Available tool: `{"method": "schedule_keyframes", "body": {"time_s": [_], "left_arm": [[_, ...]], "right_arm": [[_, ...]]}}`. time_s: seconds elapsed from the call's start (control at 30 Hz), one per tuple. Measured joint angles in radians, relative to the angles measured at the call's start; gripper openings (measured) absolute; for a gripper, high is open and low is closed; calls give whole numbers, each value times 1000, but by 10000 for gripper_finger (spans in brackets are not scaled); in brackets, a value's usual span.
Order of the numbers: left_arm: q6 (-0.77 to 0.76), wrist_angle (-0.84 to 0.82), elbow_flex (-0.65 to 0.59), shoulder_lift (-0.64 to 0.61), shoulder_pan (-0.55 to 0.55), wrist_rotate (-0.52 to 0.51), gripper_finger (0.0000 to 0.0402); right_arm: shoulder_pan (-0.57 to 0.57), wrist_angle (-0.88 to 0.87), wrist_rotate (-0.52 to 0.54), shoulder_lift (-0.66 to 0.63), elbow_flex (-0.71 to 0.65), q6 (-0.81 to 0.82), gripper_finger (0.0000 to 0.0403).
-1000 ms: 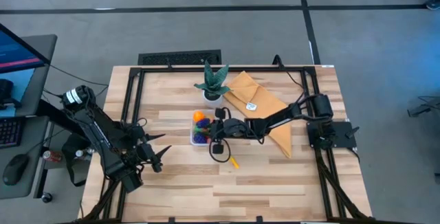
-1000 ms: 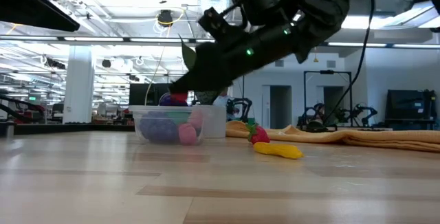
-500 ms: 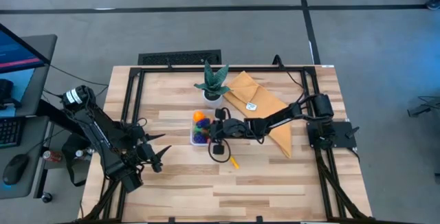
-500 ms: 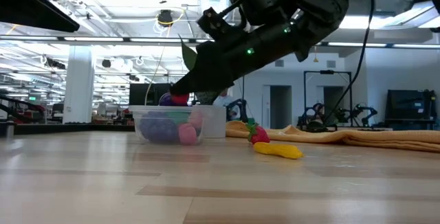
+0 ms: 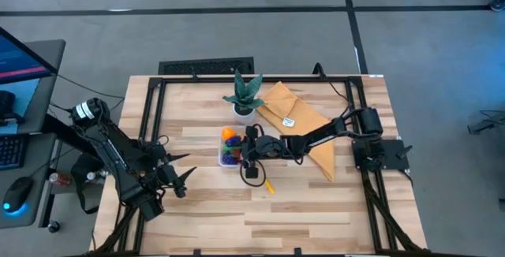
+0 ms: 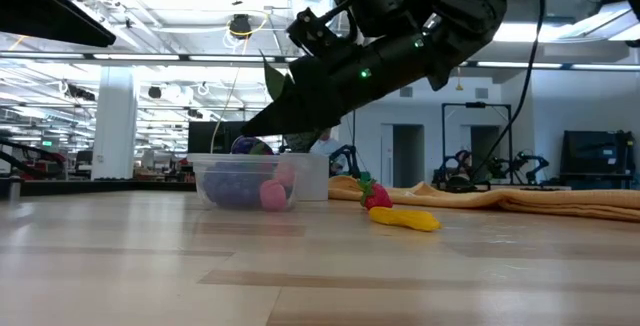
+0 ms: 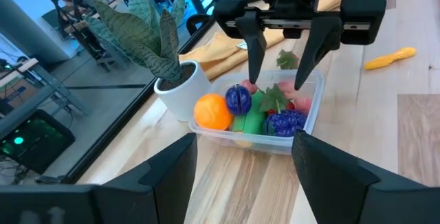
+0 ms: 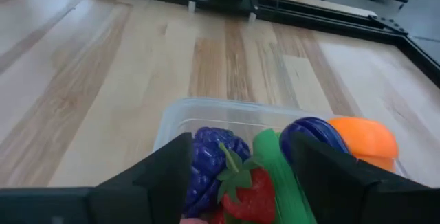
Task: Pick and placing Produce into tupperware
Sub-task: Put the strawberry into the transparent bin
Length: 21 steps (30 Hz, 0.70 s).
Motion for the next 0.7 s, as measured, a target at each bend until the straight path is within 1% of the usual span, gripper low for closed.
{"method": "schedule_keyframes", "body": {"time_s": [0.17,0.23,0.33,0.4,0.47,0.6,0.7], "left_arm": [[0,0,0,0,0,0,228],[0,0,0,0,0,4,228],[0,0,0,0,0,21,228],[0,0,0,0,0,22,228],[0,0,0,0,0,23,228],[0,0,0,0,0,29,228],[0,0,0,0,0,29,228]], "right_arm": [[16,-39,19,-25,0,-30,243],[32,-111,70,-67,0,-44,243],[61,-264,208,-132,0,-33,243],[74,-365,279,-165,0,14,240],[81,-468,317,-190,0,84,237],[81,-603,319,-198,-8,218,233],[86,-630,319,-184,-43,275,232]]}}
